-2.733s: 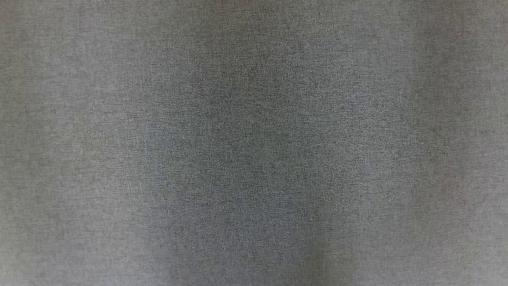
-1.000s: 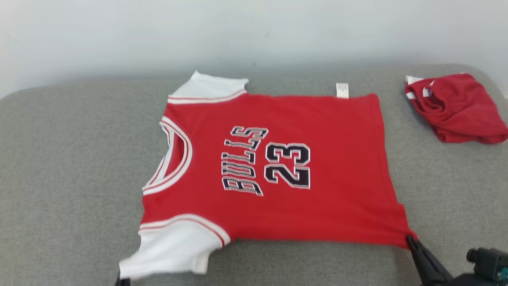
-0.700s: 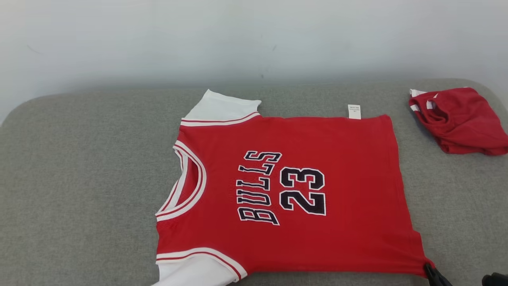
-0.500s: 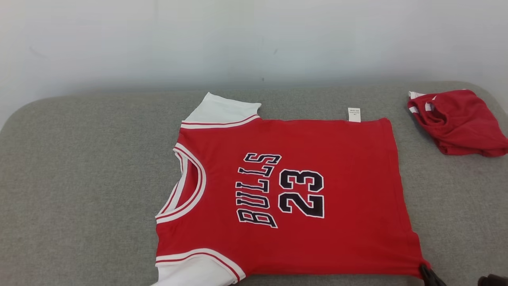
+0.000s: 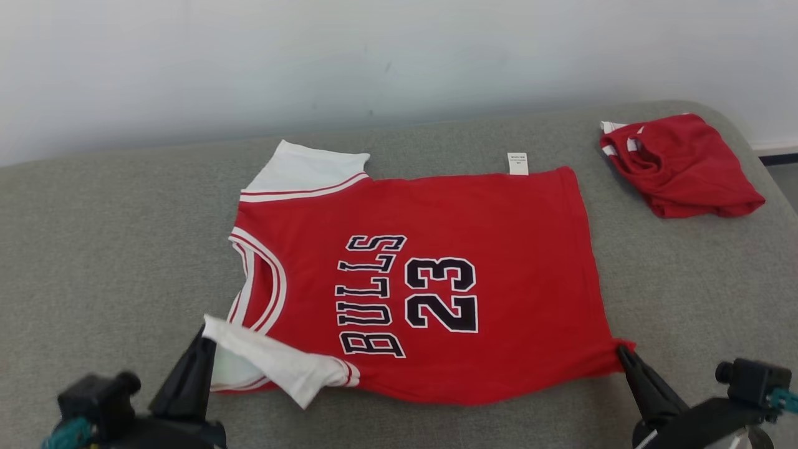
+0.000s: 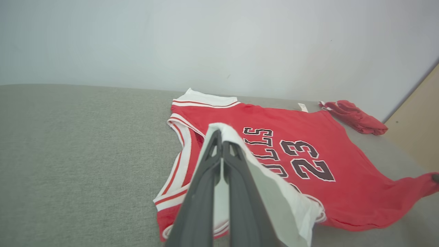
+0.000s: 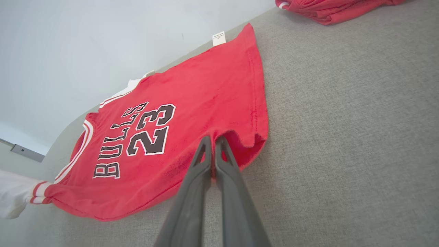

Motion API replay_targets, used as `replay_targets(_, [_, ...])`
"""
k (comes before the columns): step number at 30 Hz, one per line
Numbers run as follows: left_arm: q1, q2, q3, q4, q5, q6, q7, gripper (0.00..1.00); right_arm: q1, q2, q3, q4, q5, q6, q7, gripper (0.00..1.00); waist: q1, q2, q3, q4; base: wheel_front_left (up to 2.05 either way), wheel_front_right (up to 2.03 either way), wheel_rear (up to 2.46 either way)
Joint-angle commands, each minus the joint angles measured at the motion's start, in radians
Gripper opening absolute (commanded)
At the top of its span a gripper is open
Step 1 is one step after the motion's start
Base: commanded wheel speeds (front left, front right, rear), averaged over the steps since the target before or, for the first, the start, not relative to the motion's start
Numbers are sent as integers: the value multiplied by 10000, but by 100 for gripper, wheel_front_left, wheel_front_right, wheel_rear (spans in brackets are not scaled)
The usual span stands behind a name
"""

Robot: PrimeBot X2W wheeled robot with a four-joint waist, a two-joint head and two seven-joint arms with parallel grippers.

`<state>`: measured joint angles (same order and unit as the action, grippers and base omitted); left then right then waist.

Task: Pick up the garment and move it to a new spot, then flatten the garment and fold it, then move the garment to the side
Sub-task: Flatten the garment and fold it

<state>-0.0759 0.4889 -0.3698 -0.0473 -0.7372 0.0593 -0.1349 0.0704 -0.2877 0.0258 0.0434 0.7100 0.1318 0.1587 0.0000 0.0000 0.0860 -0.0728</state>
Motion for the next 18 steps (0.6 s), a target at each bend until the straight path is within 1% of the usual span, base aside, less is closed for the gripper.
replay_targets(1, [-530, 125, -37, 178, 152, -147, 157, 0, -349, 56, 49, 100, 35, -28, 84, 0, 0, 0, 311, -291, 0, 0, 0])
replay_targets(4, [-1456, 229, -77, 670, 182, -432, 456, 0, -1010, 168, 165, 420, 11, -28, 276, 0, 0, 0, 591, -483, 0, 0, 0])
replay_targets(5, [-1456, 229, -77, 670, 182, -432, 456, 0, -1010, 168, 165, 420, 11, -28, 276, 0, 0, 0, 591, -483, 0, 0, 0])
replay_targets(8, [-2297, 316, -136, 1220, 299, -685, 662, 0, -1698, 182, 273, 778, -63, -28, 323, 0, 0, 0, 839, -605, 0, 0, 0])
replay_targets(14, [-3836, 207, -400, 2618, 423, -1216, 1038, 0, -2821, 139, 550, 1652, -180, -28, 236, 0, 0, 0, 1204, -673, 0, 0, 0])
replay_targets(18, [-4663, 69, -503, 3649, 395, -1455, 995, 0, -3474, 81, 746, 2295, -203, -28, 29, 0, 0, 0, 1415, -748, 0, 0, 0])
